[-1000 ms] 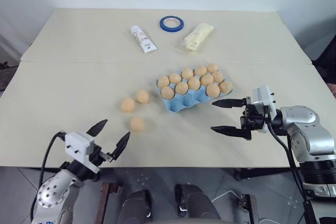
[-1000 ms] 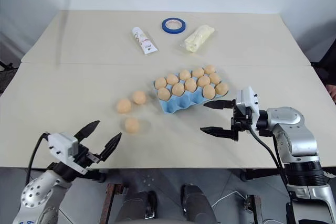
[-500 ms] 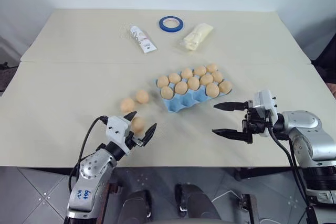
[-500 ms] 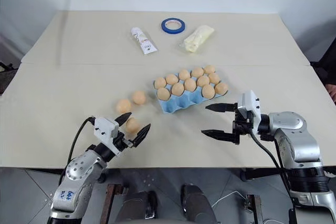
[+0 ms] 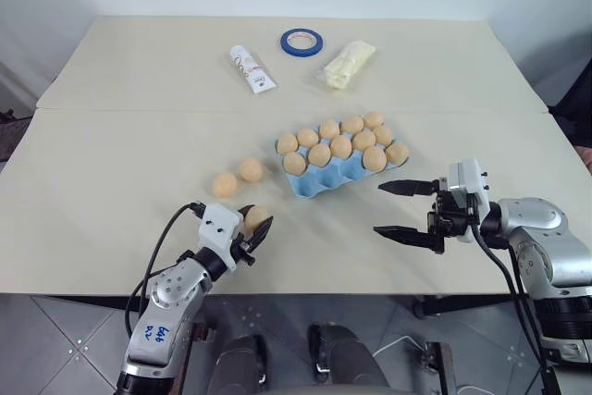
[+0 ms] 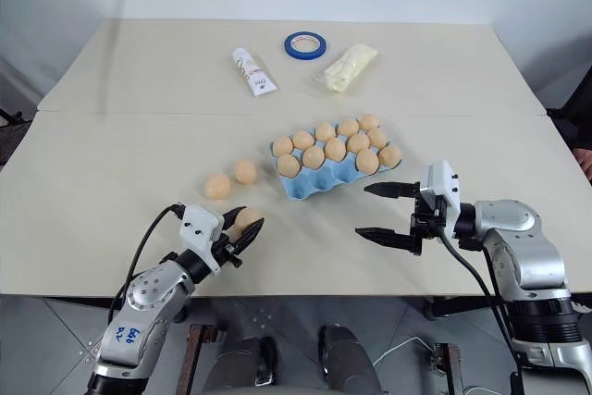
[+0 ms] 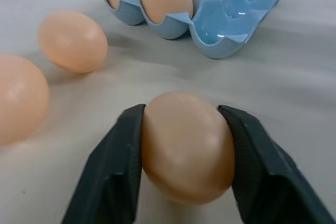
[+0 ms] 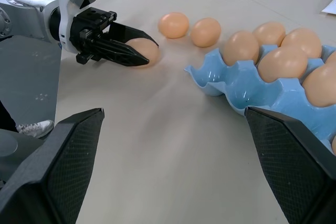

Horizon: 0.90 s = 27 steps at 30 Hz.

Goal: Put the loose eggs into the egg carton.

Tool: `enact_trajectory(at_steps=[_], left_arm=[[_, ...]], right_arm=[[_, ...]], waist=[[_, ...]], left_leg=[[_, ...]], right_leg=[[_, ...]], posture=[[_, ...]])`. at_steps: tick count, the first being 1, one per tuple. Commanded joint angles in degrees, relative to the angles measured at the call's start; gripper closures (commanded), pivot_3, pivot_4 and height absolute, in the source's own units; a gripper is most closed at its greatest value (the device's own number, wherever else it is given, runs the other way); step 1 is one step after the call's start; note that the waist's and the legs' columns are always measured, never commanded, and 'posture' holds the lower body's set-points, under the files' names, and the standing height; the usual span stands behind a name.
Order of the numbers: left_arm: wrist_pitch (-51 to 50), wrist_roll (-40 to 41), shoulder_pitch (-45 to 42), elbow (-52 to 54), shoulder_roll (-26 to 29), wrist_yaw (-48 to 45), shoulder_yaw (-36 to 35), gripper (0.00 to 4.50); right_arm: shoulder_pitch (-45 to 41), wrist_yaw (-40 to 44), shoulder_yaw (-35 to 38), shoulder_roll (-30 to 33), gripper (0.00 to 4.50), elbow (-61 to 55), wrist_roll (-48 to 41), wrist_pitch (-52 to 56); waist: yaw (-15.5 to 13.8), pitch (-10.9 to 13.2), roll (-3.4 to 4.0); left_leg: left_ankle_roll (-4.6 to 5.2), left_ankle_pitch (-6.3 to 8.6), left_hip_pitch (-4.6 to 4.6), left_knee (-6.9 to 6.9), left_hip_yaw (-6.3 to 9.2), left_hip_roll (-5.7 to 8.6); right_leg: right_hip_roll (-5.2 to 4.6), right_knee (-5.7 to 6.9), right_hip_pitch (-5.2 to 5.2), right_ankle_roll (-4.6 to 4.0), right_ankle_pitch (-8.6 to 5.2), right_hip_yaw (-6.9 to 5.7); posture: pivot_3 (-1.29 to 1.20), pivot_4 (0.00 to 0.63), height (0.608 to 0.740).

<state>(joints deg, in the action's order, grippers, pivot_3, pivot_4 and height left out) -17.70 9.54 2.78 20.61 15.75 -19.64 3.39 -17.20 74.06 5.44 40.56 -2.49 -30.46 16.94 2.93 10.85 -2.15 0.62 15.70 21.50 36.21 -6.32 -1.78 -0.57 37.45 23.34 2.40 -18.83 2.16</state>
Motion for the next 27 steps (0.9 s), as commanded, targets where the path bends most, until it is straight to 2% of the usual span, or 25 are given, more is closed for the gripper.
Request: enact_trajectory(at_steps=[1,10,16,20,27], left_arm=[[-0.1,0.3,-1.0,3.0,-0.5,0.2,0.3,2.79],[-6.6,3.4,-10.3,7.2,-4.9,1.0,2.4,2.79],[-7.8,3.7,-18.3,3.0,-8.7,0.8,5.1,2.79],[-3.9,2.7,-23.9,-5.1,-11.7,0.0,6.7,2.79],[7.7,0.5,-37.6,-30.1,-17.9,-2.1,7.3,2.79]], right_arm=[[0.3,-0.1,3.9,-0.1,0.00,-1.1,-3.5,-0.5],[4.2,0.2,7.2,-0.7,0.00,-2.0,-7.2,-1.0],[6.5,-2.3,7.6,-1.1,0.00,-3.6,-6.8,-1.4],[7.3,-3.6,7.5,-1.6,0.00,-4.5,-6.6,-1.5],[7.7,-5.1,7.3,-2.7,0.00,-4.6,-6.1,-2.3]], waist=[[0.0,0.0,0.00],[-1.2,0.0,0.01],[-1.2,0.0,0.01],[-1.3,0.0,0.01],[-1.4,0.0,0.00]], left_leg=[[0.00,0.00,0.00,0.00,0.00,0.00],[0.01,-0.01,0.00,0.04,0.00,0.02],[-0.02,-0.03,0.00,0.11,-0.03,0.02],[-0.02,-0.06,-0.02,0.20,-0.01,0.02],[0.04,-0.09,0.05,0.30,-0.01,0.09]], right_leg=[[0.00,0.00,0.00,0.00,0.00,0.00],[0.01,0.01,-0.02,0.02,0.01,0.00],[0.05,0.07,-0.02,0.05,0.03,0.04],[0.08,0.13,-0.04,0.07,0.04,0.04],[0.06,0.07,-0.06,0.22,0.12,0.09]], posture=[[0.00,0.150,0.740],[0.00,0.150,0.740],[0.00,0.150,0.740],[0.00,0.150,0.740],[0.00,0.150,0.740]])
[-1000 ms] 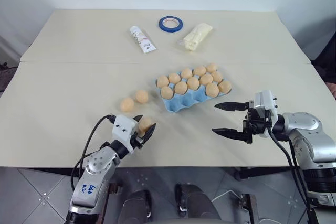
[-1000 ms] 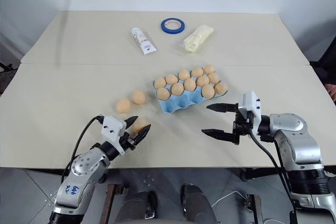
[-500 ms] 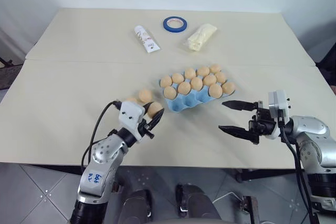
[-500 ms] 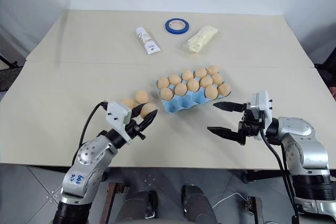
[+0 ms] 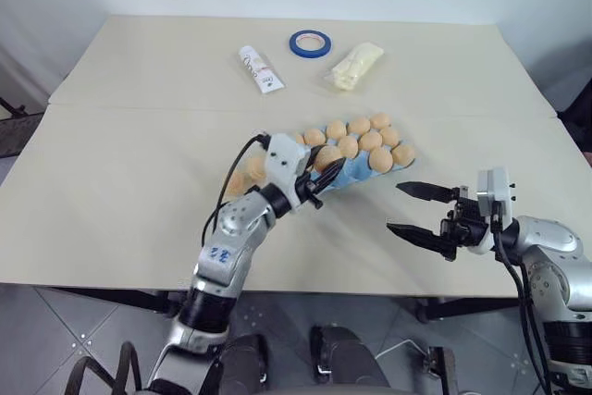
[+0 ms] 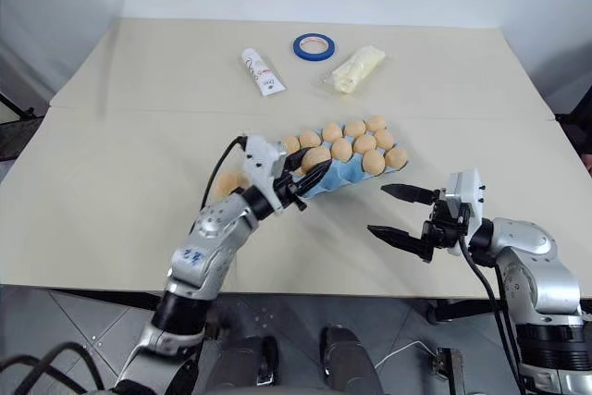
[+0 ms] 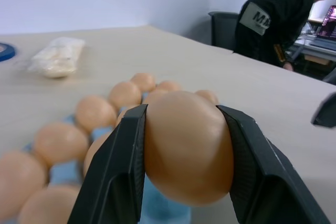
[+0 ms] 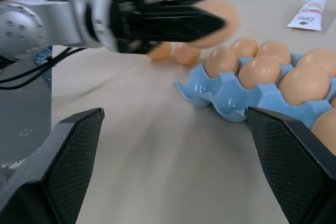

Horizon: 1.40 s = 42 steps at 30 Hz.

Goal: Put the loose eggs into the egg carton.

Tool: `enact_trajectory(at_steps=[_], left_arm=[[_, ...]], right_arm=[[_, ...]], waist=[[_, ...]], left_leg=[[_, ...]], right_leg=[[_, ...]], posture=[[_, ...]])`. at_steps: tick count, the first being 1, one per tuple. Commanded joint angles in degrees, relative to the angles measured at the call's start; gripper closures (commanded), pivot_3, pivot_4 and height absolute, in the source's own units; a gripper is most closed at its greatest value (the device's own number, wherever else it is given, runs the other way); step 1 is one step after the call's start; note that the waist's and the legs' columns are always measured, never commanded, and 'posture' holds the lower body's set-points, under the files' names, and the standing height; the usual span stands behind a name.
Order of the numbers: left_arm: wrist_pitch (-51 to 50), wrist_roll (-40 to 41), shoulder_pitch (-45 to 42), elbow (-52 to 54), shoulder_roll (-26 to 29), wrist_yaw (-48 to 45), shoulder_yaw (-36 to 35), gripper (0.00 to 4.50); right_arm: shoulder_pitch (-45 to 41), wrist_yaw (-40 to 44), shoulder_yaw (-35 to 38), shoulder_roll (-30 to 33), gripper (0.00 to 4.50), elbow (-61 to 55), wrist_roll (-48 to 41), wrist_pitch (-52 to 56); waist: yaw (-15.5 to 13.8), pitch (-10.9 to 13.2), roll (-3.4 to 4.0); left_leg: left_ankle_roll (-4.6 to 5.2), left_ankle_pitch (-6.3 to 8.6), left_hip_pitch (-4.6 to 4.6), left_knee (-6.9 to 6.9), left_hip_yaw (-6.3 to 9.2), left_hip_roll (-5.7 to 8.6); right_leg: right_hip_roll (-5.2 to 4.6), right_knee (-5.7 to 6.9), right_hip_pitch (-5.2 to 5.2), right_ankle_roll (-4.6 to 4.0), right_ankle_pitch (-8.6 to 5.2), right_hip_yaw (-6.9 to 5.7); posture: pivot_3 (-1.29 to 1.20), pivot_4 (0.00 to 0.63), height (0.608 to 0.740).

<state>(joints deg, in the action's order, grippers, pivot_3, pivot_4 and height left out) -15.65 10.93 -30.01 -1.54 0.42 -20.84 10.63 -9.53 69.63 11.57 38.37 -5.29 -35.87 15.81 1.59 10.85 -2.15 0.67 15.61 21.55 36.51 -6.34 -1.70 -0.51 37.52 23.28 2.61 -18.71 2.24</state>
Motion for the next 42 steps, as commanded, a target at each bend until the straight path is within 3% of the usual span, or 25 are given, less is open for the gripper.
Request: enact_trajectory(at_steps=[1,7,12,21,25,29,38,42], left_arm=[[7.6,-1.1,-7.7,-13.1,-3.6,-1.3,-0.3,2.79],[15.8,-2.1,-18.1,-32.0,-6.2,-4.3,-1.8,2.79],[19.2,-3.0,-21.9,-39.3,-6.6,-5.6,-2.5,2.79],[21.0,-5.3,-21.2,-37.7,-6.8,-5.6,-2.0,0.03],[19.0,-4.9,-20.6,-34.0,-6.4,-6.5,-2.2,0.03],[13.3,-1.4,-16.1,-22.1,-4.6,-9.8,-2.7,0.03],[-7.2,6.6,8.5,17.9,6.4,-8.7,-6.0,0.03],[-11.7,10.2,17.9,28.8,11.5,-7.9,-10.4,0.03]], right_arm=[[0.3,-1.0,1.1,-0.7,0.00,-2.0,-0.7,-1.3],[2.2,-2.5,2.3,-1.3,0.00,-3.0,-1.0,-2.3],[4.3,-5.2,4.4,-2.5,0.00,-3.1,-1.4,-3.4],[5.3,-6.6,3.7,-3.1,0.00,-3.8,-0.7,-3.7],[4.4,-6.9,3.3,-3.0,0.00,-3.1,-0.3,-3.7],[3.4,-6.9,3.3,-2.7,0.00,-2.9,-0.4,-3.4],[2.7,-5.1,3.5,-1.7,0.00,-2.2,-0.9,-2.7],[1.6,-4.0,2.7,-1.7,0.00,-1.2,-0.8,-2.5]], waist=[[0.0,0.0,-0.01],[0.0,0.0,-0.01],[0.0,0.0,-0.01],[0.0,0.0,-0.01],[0.0,0.0,-0.01],[0.2,0.0,0.00],[0.1,0.0,0.04],[0.2,0.0,0.04]], left_leg=[[0.01,0.01,0.00,0.00,-0.01,0.01],[-0.01,0.04,0.09,-0.05,-0.02,-0.01],[-0.04,0.04,0.10,-0.12,-0.03,-0.02],[-0.05,0.03,0.09,-0.10,-0.06,-0.01],[-0.05,0.02,0.09,-0.09,-0.06,-0.01],[-0.06,0.02,0.09,-0.11,-0.07,-0.02],[-0.23,-0.14,-0.13,-0.14,-0.05,-0.07],[-0.15,-0.13,-0.22,-0.12,-0.03,-0.04]], right_leg=[[0.00,-0.01,0.00,0.01,0.01,0.01],[0.02,-0.09,0.07,0.03,0.01,0.00],[0.03,-0.09,0.13,0.03,0.00,-0.01],[0.01,-0.05,0.13,0.03,0.00,0.01],[0.00,-0.03,0.13,0.03,0.00,0.01],[0.01,-0.03,0.14,0.03,0.00,0.02],[0.01,0.30,0.10,-0.13,-0.07,0.05],[-0.03,0.28,-0.04,-0.12,-0.06,0.05]], posture=[[0.00,0.150,0.740],[0.00,0.150,0.740],[0.00,0.150,0.740],[0.00,0.150,0.740],[0.00,0.150,0.740],[0.00,0.150,0.740],[0.00,0.150,0.740],[0.00,0.150,0.740]])
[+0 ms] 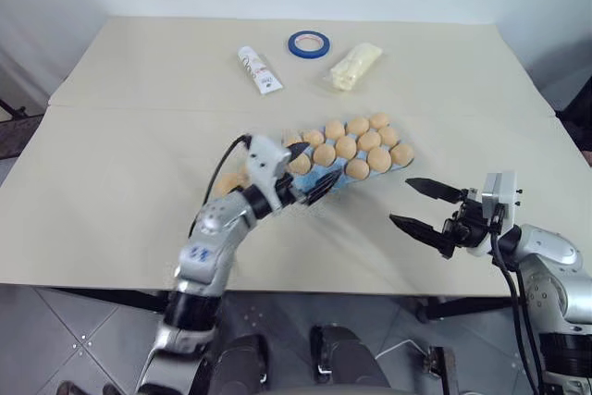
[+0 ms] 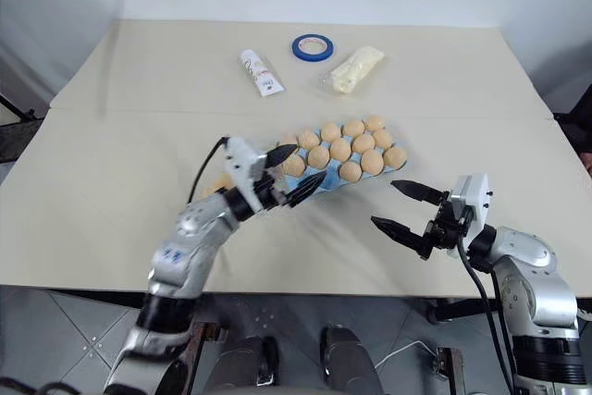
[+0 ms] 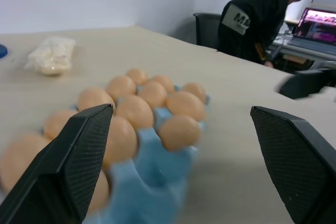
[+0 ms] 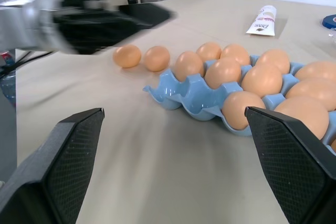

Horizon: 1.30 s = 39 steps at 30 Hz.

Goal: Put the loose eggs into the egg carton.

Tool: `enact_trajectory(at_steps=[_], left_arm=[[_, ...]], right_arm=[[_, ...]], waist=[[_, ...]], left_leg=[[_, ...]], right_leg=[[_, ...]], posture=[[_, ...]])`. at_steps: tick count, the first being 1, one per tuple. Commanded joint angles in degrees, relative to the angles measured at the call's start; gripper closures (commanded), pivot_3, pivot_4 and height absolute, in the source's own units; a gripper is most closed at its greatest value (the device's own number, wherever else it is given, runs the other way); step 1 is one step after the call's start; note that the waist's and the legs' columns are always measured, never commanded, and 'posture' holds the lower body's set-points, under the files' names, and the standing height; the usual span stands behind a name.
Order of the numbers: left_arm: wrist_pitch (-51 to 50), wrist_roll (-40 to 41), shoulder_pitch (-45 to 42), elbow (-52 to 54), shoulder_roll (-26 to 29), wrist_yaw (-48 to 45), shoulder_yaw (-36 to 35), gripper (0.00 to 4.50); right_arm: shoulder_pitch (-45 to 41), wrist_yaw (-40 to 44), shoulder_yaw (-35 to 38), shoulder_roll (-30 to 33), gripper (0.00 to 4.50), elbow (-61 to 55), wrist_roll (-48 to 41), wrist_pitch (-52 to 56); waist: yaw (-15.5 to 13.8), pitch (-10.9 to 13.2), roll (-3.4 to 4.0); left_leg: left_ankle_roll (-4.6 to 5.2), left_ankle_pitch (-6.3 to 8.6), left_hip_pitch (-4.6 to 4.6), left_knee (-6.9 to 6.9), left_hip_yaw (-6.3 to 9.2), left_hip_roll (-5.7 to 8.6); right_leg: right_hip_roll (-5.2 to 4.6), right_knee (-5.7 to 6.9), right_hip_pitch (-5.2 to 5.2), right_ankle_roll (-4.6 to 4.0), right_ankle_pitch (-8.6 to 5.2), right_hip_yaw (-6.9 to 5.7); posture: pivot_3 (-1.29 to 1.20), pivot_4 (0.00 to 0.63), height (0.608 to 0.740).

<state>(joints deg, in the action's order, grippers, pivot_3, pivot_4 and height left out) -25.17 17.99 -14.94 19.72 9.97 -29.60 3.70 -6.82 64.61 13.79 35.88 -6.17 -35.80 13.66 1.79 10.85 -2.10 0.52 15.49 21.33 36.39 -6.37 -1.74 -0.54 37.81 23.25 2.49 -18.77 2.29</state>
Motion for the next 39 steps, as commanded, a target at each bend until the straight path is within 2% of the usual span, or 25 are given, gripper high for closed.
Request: enact_trajectory(at_steps=[1,5,9,15,22,34,39], left_arm=[[-2.8,3.8,4.0,8.8,2.6,1.2,-4.4,0.03],[-3.4,9.3,14.4,14.5,8.8,-2.5,-12.5,0.03],[-0.6,11.1,21.5,13.1,13.4,-4.9,-20.3,0.03],[0.9,12.6,23.5,10.7,16.7,-6.7,-24.9,0.03],[0.7,10.7,17.2,8.5,16.4,-4.3,-21.4,0.03],[-3.4,4.5,-4.1,-5.5,14.6,1.8,-9.9,0.03],[-0.8,1.5,-8.1,-11.1,13.8,2.1,-7.3,0.03]], right_arm=[[-1.3,1.1,0.4,0.8,0.00,-0.2,-0.8,-0.3],[-3.3,2.2,-0.3,0.8,0.00,1.5,-0.5,-0.1],[-4.5,3.3,-0.8,1.1,0.00,2.6,-0.3,0.1],[-5.9,4.4,-1.2,1.5,0.00,4.0,-0.1,0.2],[-6.4,4.4,-1.5,1.4,0.00,4.1,0.1,0.4],[-6.0,3.6,-1.8,1.3,0.00,3.2,0.4,0.8],[-5.6,2.8,-1.5,1.1,0.00,2.5,0.5,0.9]], waist=[[0.0,0.0,0.00],[0.3,0.0,0.00],[0.4,0.0,-0.01],[-0.1,0.0,-0.01],[-0.1,0.0,-0.02],[0.0,0.0,-0.02],[0.0,0.0,-0.02]], left_leg=[[0.02,-0.01,-0.01,0.02,0.01,0.00],[0.05,-0.06,-0.06,0.00,0.01,-0.01],[0.05,-0.05,-0.05,-0.08,0.03,-0.02],[0.09,-0.01,0.00,-0.17,0.09,0.00],[0.09,0.06,0.10,-0.34,0.13,-0.01],[0.08,0.05,0.14,-0.28,0.12,-0.02],[0.06,0.05,0.15,-0.27,0.12,-0.02]], right_leg=[[0.01,0.01,-0.01,-0.01,0.01,-0.01],[0.02,-0.02,-0.06,-0.07,0.07,-0.01],[0.01,-0.12,-0.06,-0.11,0.05,-0.04],[-0.10,-0.34,-0.07,-0.17,0.04,-0.12],[-0.12,-0.48,0.00,-0.21,0.01,-0.23],[-0.04,-0.40,0.04,-0.16,0.04,-0.23],[-0.03,-0.39,0.07,-0.15,0.04,-0.23]], posture=[[0.00,0.150,0.740],[0.00,0.150,0.740],[0.00,0.150,0.740],[0.00,0.150,0.740],[0.00,0.150,0.740],[0.00,0.150,0.740],[0.00,0.150,0.740]])
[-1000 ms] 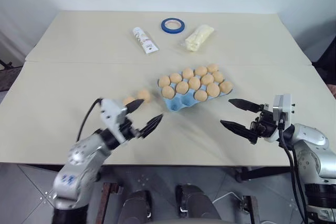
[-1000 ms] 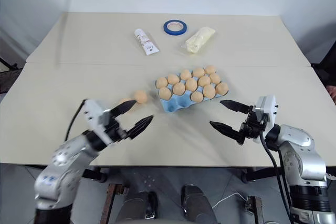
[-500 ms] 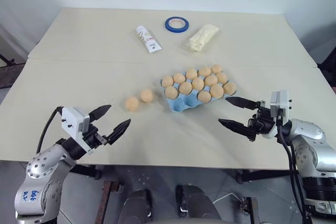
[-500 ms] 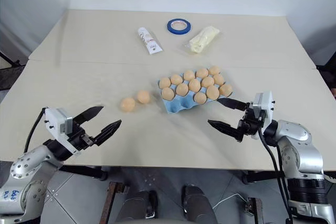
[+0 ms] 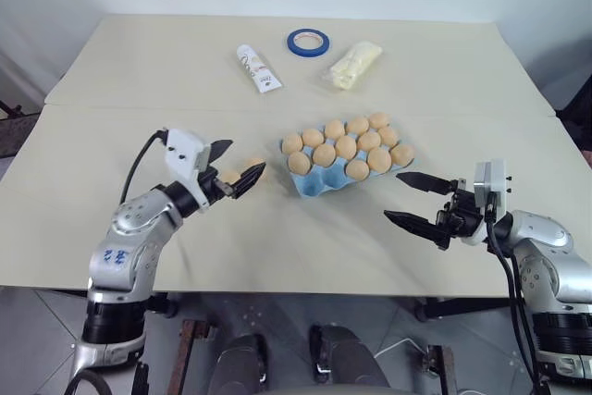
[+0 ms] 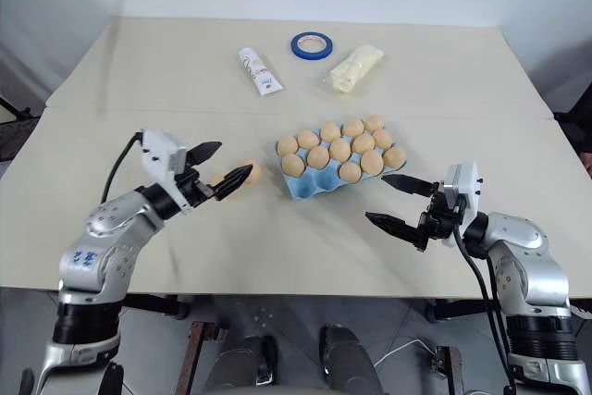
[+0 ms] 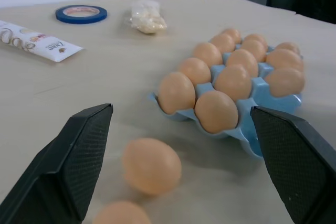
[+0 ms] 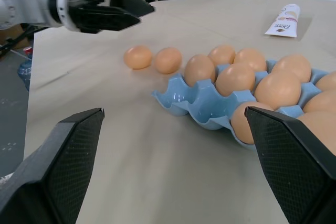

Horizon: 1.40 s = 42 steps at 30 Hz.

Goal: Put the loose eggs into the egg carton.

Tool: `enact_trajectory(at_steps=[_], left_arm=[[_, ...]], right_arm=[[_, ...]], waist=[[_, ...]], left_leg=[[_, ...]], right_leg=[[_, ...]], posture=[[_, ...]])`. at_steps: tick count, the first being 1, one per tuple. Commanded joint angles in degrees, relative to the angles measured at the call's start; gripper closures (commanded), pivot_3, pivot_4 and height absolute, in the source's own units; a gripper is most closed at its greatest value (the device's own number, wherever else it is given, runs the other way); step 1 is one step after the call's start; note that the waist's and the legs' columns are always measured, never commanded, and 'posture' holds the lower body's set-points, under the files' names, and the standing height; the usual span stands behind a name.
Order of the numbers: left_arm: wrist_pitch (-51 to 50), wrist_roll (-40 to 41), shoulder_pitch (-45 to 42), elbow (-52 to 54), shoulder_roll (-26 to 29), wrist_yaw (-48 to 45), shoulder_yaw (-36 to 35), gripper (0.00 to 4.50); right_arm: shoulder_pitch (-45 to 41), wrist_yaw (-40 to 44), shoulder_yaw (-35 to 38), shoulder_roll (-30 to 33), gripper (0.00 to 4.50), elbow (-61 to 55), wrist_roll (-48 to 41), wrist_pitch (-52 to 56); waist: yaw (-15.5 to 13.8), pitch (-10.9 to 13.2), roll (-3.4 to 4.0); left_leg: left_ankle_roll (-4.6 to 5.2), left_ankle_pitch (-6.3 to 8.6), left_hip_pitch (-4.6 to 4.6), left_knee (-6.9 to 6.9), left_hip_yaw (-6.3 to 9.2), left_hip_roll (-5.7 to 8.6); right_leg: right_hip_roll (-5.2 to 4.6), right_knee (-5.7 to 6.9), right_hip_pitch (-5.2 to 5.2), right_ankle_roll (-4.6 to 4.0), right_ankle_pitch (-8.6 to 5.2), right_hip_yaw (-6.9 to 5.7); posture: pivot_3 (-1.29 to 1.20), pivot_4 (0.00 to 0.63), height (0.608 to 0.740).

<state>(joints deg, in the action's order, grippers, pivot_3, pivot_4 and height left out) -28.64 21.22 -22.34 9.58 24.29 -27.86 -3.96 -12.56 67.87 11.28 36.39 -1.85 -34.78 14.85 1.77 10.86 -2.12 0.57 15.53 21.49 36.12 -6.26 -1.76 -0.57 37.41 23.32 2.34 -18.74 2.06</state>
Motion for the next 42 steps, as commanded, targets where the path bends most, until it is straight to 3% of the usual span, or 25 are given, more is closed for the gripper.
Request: enact_trajectory(at_steps=[1,12,23,32,42], left_arm=[[3.5,-2.2,-0.2,-1.5,-0.9,1.2,-0.1,0.03],[6.9,-4.2,6.3,-4.0,-1.6,1.9,-1.1,0.03],[10.9,-5.2,2.7,-14.9,-0.7,-2.7,-0.1,0.03],[10.2,-4.8,3.1,-13.5,-0.1,-4.6,-0.6,2.68],[2.4,0.8,16.2,9.4,0.0,-5.1,-0.5,2.90]], right_arm=[[0.6,-0.7,1.2,0.6,0.00,-2.3,-0.6,-0.2],[3.3,-1.6,1.9,1.1,0.00,-4.6,-1.2,0.6],[2.1,-1.4,1.3,1.2,0.00,-3.7,-0.7,0.7],[2.6,-1.8,1.7,1.8,0.00,-3.9,-0.6,0.7],[4.3,-2.1,2.4,1.6,0.00,-5.1,-1.3,0.0]], waist=[[0.1,0.0,0.00],[-0.1,0.0,0.00],[-0.1,0.0,0.00],[-0.1,0.0,0.00],[0.0,0.0,0.00]], left_leg=[[-0.01,0.01,0.00,-0.01,-0.02,0.00],[-0.01,-0.02,0.00,0.06,0.00,-0.01],[-0.01,-0.02,0.01,0.03,0.00,-0.01],[-0.01,-0.02,0.01,0.04,0.00,0.00],[-0.04,0.00,0.01,-0.02,0.01,-0.03]], right_leg=[[0.00,0.01,0.01,0.00,0.00,0.02],[-0.02,0.09,0.02,0.01,0.00,0.01],[-0.02,0.08,0.04,0.01,0.00,-0.01],[-0.05,0.08,0.03,0.00,0.00,0.00],[-0.05,0.05,0.04,0.00,-0.01,0.00]], posture=[[0.00,0.150,0.740],[0.00,0.150,0.740],[0.00,0.150,0.740],[0.00,0.150,0.740],[0.00,0.150,0.740]])
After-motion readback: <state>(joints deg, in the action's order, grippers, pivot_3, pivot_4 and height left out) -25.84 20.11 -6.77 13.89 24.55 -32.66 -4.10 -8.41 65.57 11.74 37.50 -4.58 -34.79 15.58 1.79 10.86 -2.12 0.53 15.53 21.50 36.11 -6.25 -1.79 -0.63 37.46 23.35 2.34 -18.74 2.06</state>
